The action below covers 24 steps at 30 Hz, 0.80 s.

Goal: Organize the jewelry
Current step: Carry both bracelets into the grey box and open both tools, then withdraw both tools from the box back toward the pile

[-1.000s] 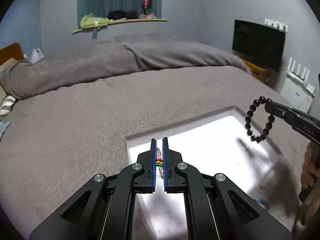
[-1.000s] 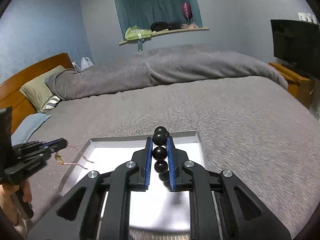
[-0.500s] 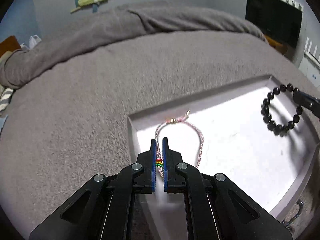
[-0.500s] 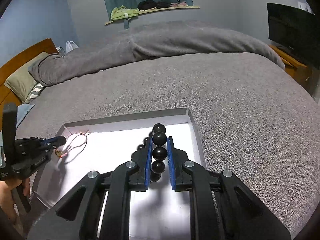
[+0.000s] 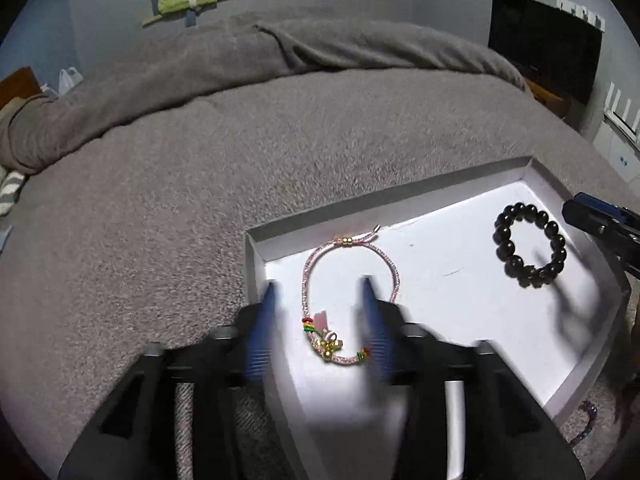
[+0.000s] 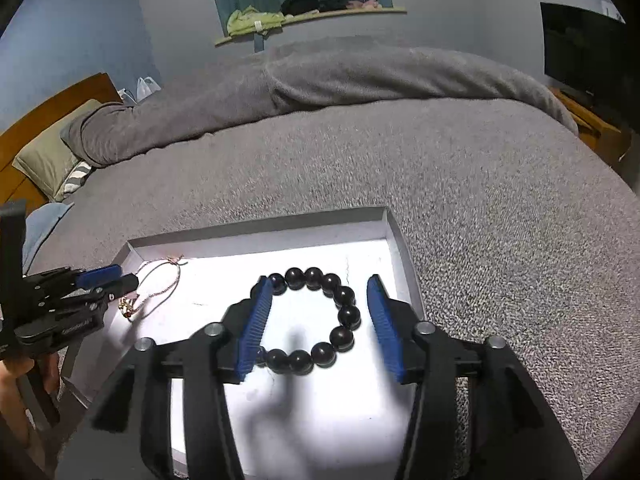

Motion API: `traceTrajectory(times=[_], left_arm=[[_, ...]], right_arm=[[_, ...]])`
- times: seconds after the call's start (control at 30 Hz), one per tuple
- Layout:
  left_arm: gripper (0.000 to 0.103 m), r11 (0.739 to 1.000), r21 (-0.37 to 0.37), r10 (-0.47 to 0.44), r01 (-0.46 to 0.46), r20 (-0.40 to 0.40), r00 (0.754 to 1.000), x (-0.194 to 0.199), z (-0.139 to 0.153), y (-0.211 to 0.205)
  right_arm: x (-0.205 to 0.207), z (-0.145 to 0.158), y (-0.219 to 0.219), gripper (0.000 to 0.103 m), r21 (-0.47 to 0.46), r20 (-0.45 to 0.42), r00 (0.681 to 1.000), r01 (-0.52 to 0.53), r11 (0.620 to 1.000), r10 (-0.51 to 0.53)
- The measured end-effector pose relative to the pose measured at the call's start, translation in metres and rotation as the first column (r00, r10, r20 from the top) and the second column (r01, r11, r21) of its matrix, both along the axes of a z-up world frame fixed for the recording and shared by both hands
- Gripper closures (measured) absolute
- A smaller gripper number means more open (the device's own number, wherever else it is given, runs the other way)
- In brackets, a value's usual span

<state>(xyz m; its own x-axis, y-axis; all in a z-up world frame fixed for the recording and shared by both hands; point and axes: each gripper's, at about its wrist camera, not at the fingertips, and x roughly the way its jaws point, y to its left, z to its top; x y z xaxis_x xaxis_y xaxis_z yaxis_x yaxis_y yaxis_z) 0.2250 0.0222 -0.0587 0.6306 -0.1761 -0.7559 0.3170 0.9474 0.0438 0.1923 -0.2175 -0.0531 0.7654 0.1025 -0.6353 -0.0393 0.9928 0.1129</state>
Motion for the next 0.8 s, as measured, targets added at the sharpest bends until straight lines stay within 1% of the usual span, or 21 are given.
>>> traceTrajectory(times=[0.03,0.07,0.1,0.17,0.2,0.27,0.37,0.47,0.57,0.8], left_arm=[[0.044,1.000,-0.011,-0.003,0.003,0.010,1.000,-0.004,0.003,0.000],[0.040,1.000,-0.018,-0.001,0.002,0.015,1.000,-0.007,0.006,-0.001],[0.038,1.000,-0.024,0.005,-0.005,0.024,1.000,-0.012,0.009,0.001],[0.026,0.999,-0.028,0.023,-0.022,0.051,0.998,-0.023,0.015,0.002],[0.024,0.999,-0.028,0.028,-0.026,0.057,0.998,-0.027,0.017,0.002],[0.023,0.999,-0.017,0.043,-0.042,0.065,0.997,-0.036,0.021,0.003],[0.019,0.998,-0.009,0.063,-0.062,0.066,0.996,-0.041,0.026,0.005],[0.016,0.997,-0.034,0.076,-0.073,0.082,0.994,-0.054,0.035,0.010],[0.014,0.996,-0.049,0.084,-0.079,0.104,0.991,-0.067,0.044,0.014],[0.013,0.995,-0.063,0.081,-0.073,0.138,0.987,-0.098,0.061,0.019]], right_arm=[[-0.001,0.001,0.000,0.052,0.004,0.002,1.000,-0.003,1.000,0.003],[-0.003,0.003,0.001,0.047,0.011,0.005,1.000,-0.007,1.000,0.007],[-0.006,0.005,0.001,0.045,0.017,0.010,1.000,-0.010,1.000,0.010],[-0.013,0.011,0.002,0.033,0.016,0.031,0.999,-0.013,1.000,0.012],[-0.015,0.014,0.003,0.030,0.013,0.040,0.999,-0.012,1.000,0.012],[-0.025,0.022,0.006,0.016,-0.005,0.067,0.998,-0.010,1.000,0.010],[-0.038,0.033,0.009,0.008,-0.027,0.093,0.996,-0.005,1.000,0.007],[-0.053,0.042,0.010,0.006,-0.040,0.115,0.993,0.006,0.999,-0.001],[-0.069,0.048,0.012,0.006,-0.045,0.129,0.992,0.011,0.999,-0.005],[-0.102,0.055,0.016,0.006,-0.047,0.146,0.989,0.011,0.999,-0.004]])
